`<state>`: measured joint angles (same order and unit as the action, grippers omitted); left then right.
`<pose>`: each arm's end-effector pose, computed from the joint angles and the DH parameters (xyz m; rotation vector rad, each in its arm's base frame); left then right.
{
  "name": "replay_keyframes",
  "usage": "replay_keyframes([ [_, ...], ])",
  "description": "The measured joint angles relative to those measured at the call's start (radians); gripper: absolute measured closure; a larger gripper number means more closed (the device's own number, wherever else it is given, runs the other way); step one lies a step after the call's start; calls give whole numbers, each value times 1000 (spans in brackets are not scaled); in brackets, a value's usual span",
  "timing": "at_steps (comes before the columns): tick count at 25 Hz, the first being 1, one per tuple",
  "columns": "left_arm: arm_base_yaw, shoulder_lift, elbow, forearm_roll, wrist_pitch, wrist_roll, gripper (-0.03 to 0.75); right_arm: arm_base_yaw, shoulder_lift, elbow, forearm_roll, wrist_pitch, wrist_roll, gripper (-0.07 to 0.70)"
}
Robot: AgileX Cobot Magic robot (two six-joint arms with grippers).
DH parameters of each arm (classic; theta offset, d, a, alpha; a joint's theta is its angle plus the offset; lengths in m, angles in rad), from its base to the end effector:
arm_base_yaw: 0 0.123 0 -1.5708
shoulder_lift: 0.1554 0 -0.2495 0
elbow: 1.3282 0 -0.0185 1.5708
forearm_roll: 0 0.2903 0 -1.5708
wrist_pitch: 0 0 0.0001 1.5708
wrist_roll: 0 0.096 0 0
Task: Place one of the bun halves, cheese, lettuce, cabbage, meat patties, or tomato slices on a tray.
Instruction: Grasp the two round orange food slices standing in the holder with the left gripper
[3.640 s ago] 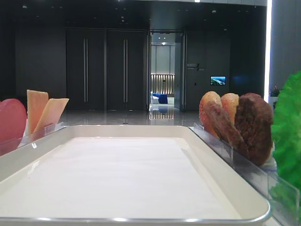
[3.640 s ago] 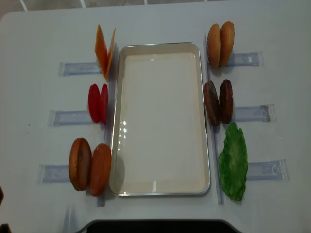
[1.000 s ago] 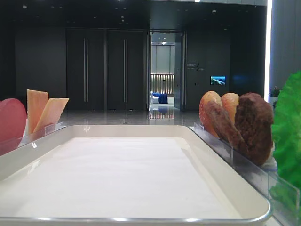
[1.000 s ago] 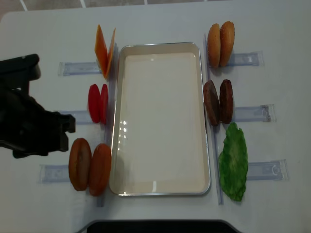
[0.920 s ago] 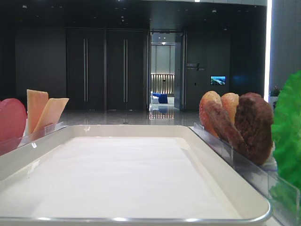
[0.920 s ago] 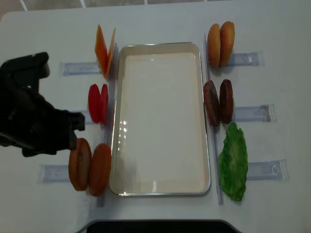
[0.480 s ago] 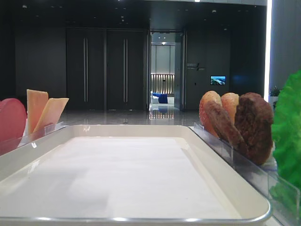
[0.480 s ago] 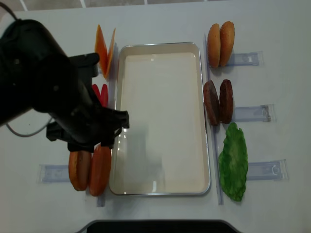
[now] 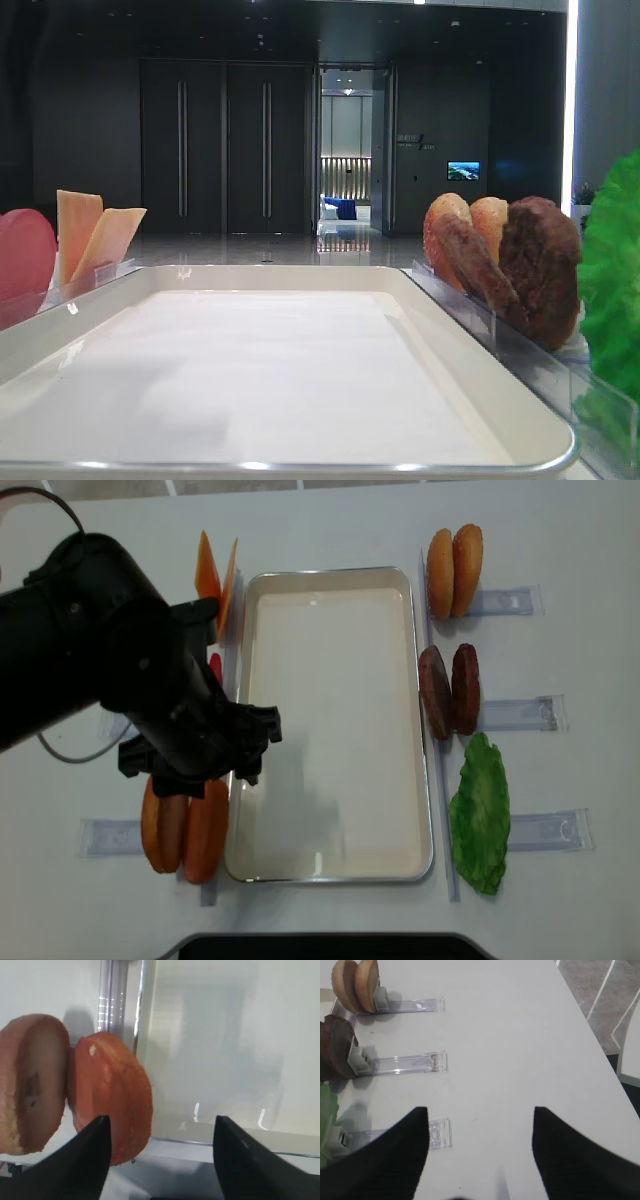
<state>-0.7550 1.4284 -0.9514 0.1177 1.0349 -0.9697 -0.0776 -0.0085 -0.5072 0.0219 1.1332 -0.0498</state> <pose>0.2199 -0.1937 0.1848 -0.2399 2.9563 -0.0628 0.0645 -0.0031 0.2907 0.0270 2.1011 -0.0503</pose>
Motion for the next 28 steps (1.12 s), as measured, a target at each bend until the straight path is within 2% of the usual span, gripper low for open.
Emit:
replay_keyframes([
  [3, 0, 0, 54, -16, 9, -1, 237, 0, 0, 0, 0, 0, 0, 202],
  [7, 0, 0, 103, -19, -35, -2, 239, 0, 0, 0, 0, 0, 0, 202],
  [13, 0, 0, 170, 9, -61, -5, 240, 0, 0, 0, 0, 0, 0, 202],
  [17, 0, 0, 200, 53, -108, -34, 242, 0, 0, 0, 0, 0, 0, 202],
  [19, 0, 0, 205, 71, -125, -44, 276, 0, 0, 0, 0, 0, 0, 202],
  [23, -1, 2, 205, 93, -147, -48, 524, 0, 0, 0, 0, 0, 0, 202],
  [28, -1, 10, 203, 94, -170, -42, 526, 0, 0, 0, 0, 0, 0, 202],
])
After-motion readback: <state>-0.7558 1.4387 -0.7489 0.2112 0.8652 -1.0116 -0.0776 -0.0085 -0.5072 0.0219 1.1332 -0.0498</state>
